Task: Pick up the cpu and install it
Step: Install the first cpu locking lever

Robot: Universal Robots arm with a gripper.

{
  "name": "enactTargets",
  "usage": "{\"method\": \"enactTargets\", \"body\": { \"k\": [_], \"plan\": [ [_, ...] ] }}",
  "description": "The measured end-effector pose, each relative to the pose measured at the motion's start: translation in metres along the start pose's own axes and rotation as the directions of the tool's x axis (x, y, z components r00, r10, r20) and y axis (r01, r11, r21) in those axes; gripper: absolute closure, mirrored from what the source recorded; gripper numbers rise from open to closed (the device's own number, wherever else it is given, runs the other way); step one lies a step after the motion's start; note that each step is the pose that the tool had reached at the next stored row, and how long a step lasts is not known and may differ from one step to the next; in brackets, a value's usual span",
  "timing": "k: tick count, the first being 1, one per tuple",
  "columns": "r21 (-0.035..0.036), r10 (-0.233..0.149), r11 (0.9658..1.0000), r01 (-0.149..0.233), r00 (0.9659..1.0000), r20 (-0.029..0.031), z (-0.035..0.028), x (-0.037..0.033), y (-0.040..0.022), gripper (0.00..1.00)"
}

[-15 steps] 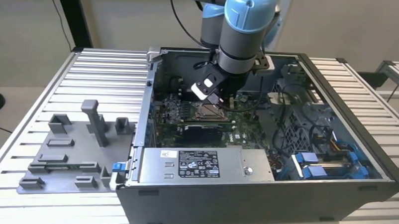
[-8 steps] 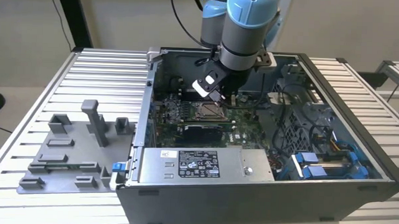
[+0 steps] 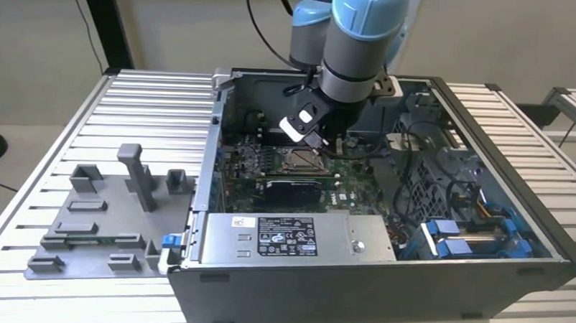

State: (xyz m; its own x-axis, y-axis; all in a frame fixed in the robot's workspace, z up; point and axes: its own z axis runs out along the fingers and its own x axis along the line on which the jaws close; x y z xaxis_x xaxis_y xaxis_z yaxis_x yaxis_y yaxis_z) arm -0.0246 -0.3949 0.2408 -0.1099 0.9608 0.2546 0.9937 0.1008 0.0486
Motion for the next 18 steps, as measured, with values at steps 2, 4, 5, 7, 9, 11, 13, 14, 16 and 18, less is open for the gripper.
{"method": "enactTargets", "body": {
  "k": [2, 4, 5, 7, 9, 11, 13, 14, 16, 18],
  "plan": [
    [-0.0038, -0.001, 1.0, 0.001, 1.0, 0.0006, -0.0066, 0.0019, -0.0053, 1.0],
    [-0.0097, -0.003, 0.9999, 0.003, 1.0, 0.001, -0.0129, 0.0039, -0.0101, 1.0],
    [-0.0134, -0.004, 0.9999, 0.004, 1.0, 0.0015, -0.0149, 0.0047, -0.0129, 1.0],
    [-0.0213, -0.006, 0.9998, 0.006, 1.0, 0.0021, -0.0157, 0.0057, -0.0209, 1.0],
    [-0.0327, -0.009, 0.9994, 0.009, 1.0, 0.0037, -0.016, 0.0066, -0.0285, 1.0],
    [-0.0486, -0.013, 0.9987, 0.013, 0.9999, 0.0054, -0.0162, 0.0075, -0.0368, 1.0],
    [-0.0616, -0.017, 0.998, 0.017, 0.9998, 0.0069, -0.0163, 0.0085, -0.0454, 1.0],
    [-0.0632, -0.017, 0.9978, 0.018, 0.9998, 0.0071, -0.0164, 0.0088, -0.0486, 1.0],
    [-0.0633, -0.017, 0.9978, 0.017, 0.9998, 0.0072, -0.0164, 0.009, -0.0497, 1.0],
    [-0.0632, -0.017, 0.9978, 0.018, 0.9998, 0.0073, -0.0164, 0.009, -0.0498, 1.0]
  ]
}}
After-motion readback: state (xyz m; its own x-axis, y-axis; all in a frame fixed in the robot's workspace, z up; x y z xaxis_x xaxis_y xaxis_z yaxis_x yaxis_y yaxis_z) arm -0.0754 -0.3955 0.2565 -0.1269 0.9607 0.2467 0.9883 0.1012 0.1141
